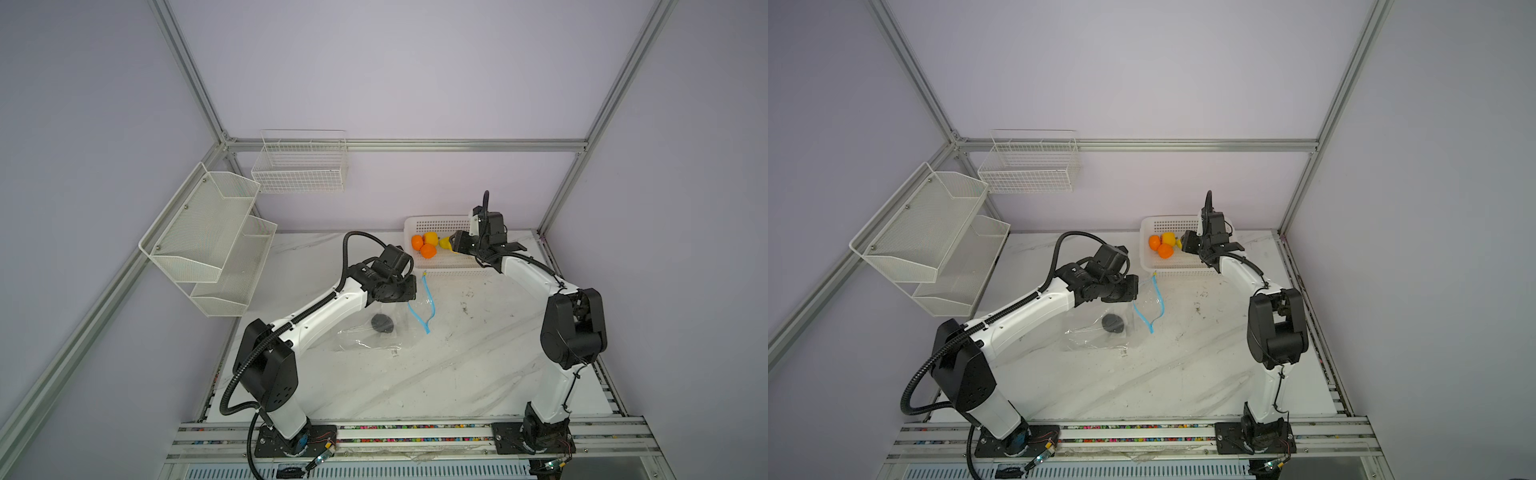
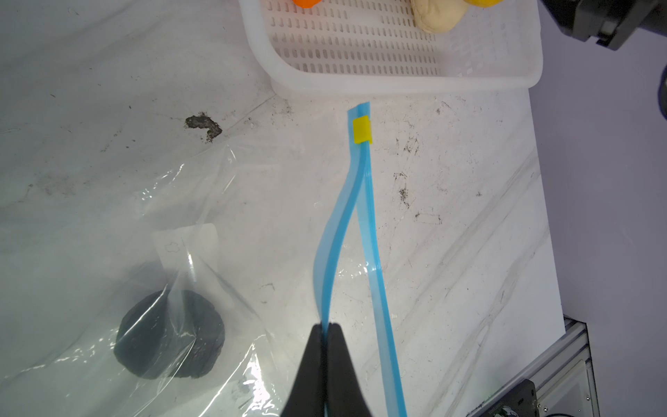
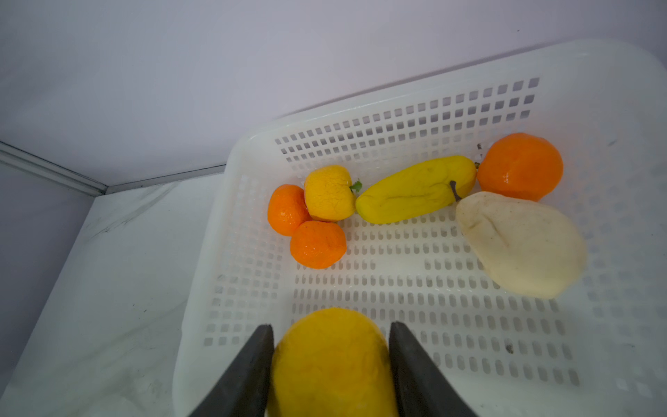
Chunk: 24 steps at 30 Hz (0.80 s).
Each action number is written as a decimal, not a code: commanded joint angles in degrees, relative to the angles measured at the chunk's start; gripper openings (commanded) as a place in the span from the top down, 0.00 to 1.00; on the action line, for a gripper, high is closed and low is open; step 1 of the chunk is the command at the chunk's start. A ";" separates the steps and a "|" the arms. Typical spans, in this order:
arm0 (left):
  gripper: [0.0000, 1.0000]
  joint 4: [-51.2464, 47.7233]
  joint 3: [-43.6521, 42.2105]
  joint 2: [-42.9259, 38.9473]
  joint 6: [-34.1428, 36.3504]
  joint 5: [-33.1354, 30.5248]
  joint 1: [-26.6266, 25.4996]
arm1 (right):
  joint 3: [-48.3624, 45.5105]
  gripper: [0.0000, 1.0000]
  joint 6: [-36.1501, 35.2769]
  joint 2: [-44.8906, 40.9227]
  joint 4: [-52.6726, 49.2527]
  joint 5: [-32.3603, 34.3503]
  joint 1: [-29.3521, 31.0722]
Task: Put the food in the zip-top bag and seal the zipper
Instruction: 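Carry the yellow mango with the right gripper to the open bag mouth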
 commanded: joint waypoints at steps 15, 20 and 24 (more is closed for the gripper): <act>1.00 3.20 1.74 0.04 -0.26 1.63 0.13 | -20.22 0.49 12.43 -21.08 5.20 -19.53 4.32; 1.00 3.17 1.98 0.34 -0.53 1.94 0.06 | -24.67 0.49 15.98 -24.87 5.54 -20.55 6.89; 1.00 3.17 2.09 0.19 -0.66 2.16 -0.04 | -26.58 0.49 17.01 -25.50 4.99 -20.68 9.96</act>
